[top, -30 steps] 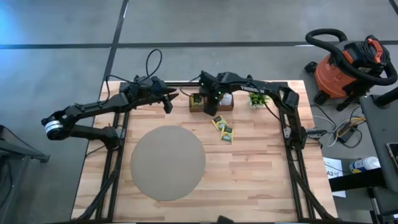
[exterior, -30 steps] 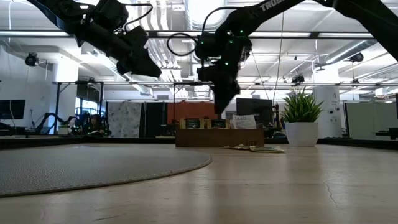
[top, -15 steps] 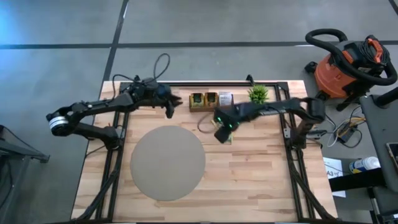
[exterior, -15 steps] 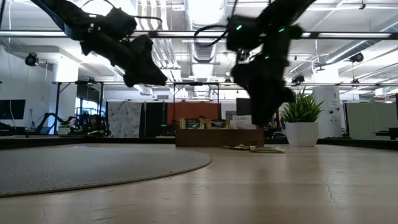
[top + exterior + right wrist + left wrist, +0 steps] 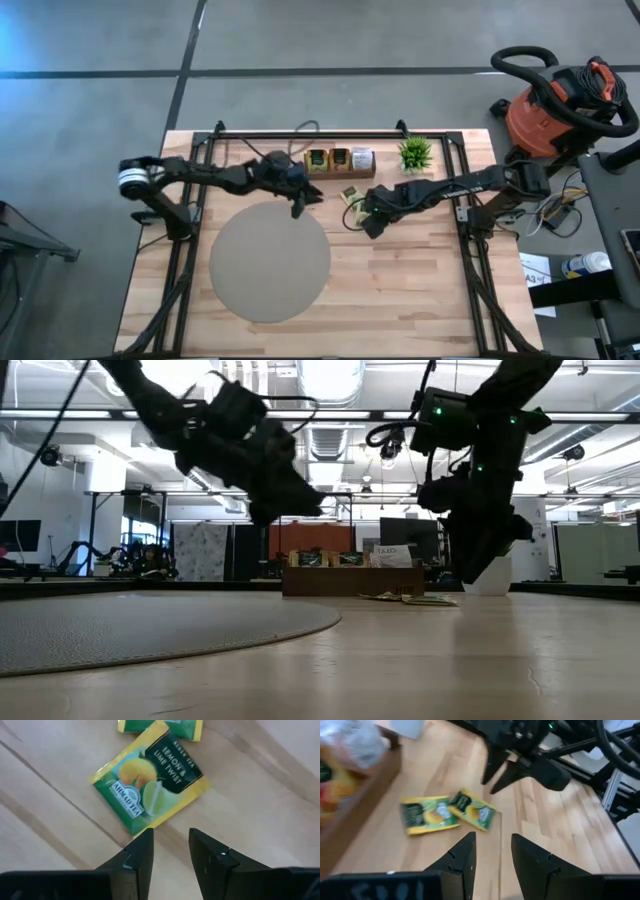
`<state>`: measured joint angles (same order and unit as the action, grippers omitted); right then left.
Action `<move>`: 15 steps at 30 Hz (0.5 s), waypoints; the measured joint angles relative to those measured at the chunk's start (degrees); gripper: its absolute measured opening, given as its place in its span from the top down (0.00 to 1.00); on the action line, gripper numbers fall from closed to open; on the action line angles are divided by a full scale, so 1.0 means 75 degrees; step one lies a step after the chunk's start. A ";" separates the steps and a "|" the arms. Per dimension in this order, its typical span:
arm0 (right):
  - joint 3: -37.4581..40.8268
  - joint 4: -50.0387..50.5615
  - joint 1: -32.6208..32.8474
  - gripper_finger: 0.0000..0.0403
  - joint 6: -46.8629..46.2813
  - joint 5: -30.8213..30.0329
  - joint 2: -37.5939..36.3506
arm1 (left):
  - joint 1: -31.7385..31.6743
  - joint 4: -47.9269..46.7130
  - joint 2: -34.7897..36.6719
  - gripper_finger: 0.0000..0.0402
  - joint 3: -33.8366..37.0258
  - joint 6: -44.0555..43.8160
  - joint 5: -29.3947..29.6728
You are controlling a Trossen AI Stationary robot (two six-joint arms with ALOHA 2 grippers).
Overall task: Pick & Place Tea
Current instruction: Put the yellow tea sachet into the left compartment of the wooden organizer
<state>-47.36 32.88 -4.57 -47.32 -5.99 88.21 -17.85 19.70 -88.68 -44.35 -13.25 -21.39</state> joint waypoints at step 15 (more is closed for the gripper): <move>0.0382 -0.0979 -0.0977 0.77 0.1299 -0.0004 -0.0208 | 0.1286 0.0112 -0.3216 0.71 -0.2813 0.0082 0.1265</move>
<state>-44.50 25.53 -11.90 -37.58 -6.01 86.65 -8.20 20.54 -112.80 -65.45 -12.63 -11.90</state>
